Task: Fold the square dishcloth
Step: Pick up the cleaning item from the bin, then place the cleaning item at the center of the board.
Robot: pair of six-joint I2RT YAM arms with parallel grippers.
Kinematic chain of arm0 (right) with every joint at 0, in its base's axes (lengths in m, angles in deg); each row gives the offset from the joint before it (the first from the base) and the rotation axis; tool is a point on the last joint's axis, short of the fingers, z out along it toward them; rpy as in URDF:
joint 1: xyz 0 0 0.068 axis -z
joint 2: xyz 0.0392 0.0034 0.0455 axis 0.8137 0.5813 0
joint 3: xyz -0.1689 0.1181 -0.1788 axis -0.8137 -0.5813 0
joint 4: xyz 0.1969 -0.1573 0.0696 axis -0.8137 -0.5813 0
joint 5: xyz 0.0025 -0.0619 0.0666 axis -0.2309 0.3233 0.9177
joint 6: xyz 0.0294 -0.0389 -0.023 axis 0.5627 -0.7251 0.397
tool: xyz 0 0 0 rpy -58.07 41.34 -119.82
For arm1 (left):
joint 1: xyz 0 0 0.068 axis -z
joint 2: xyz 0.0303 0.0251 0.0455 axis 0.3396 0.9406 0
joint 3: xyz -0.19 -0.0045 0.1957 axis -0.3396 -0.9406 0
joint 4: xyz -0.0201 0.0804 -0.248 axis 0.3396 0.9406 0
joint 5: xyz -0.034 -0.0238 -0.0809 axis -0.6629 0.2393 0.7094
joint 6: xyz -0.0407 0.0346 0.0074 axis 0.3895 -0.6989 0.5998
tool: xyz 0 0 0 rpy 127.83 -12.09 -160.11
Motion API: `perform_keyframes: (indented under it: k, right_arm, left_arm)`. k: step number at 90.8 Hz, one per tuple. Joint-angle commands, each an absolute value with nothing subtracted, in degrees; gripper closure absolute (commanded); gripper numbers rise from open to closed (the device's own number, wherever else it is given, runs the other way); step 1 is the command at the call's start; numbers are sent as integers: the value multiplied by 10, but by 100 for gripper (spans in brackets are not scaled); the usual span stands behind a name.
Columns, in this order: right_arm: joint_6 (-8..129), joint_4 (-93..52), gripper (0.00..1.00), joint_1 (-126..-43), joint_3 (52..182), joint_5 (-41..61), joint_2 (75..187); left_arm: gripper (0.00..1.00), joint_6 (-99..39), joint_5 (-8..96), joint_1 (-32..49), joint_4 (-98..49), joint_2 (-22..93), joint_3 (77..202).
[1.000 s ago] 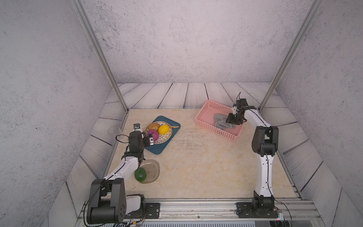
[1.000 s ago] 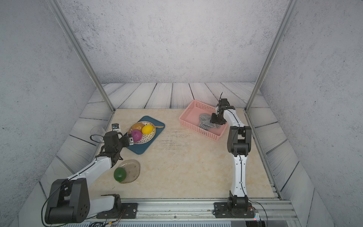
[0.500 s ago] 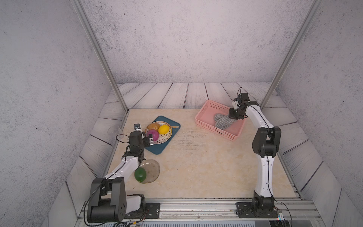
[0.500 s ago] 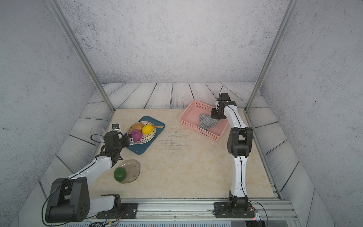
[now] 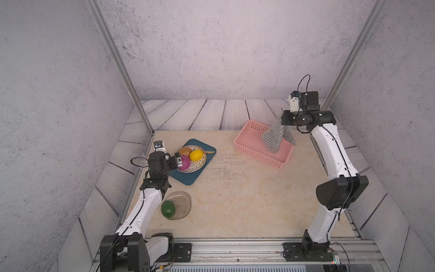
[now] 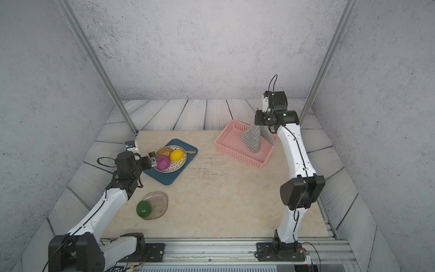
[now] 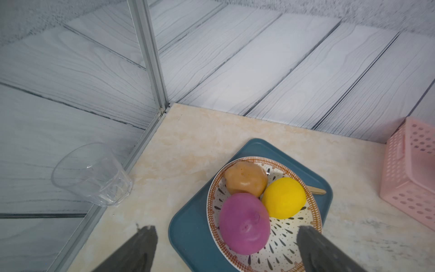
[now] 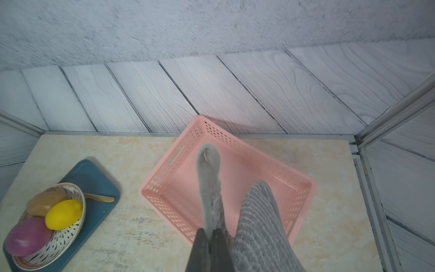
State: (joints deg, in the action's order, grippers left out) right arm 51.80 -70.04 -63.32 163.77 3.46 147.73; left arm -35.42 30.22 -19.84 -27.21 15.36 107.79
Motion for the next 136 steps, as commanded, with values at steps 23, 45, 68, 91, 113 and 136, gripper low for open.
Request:
perform_keyframes:
  k: [23,45,68,91,113,136]
  right_arm:
    - [519,-695,100,-724,1590,24,1382]
    - [586,-654,100,-791,1536,96,1328]
    - [634,-606,100,-899,1496,121,1314]
    - [762,-504,100,-952,1399,157,1302]
    - [812,-480,100,-949,1283,55,1277]
    - [809,-504,100,-867,1234,-5,1326]
  left_arm:
    - [0,-267,454,-203,-227,100,1124]
    - [0,-198,469,-203,-203,100,1138]
    - [0,-176,465,-202,-201,93,1127]
    - [0,-172,466,-203,-178,100,1134]
    - [0,-176,486,-202,-152,139,1155]
    - [0,-175,541,-183,-172,191,1163]
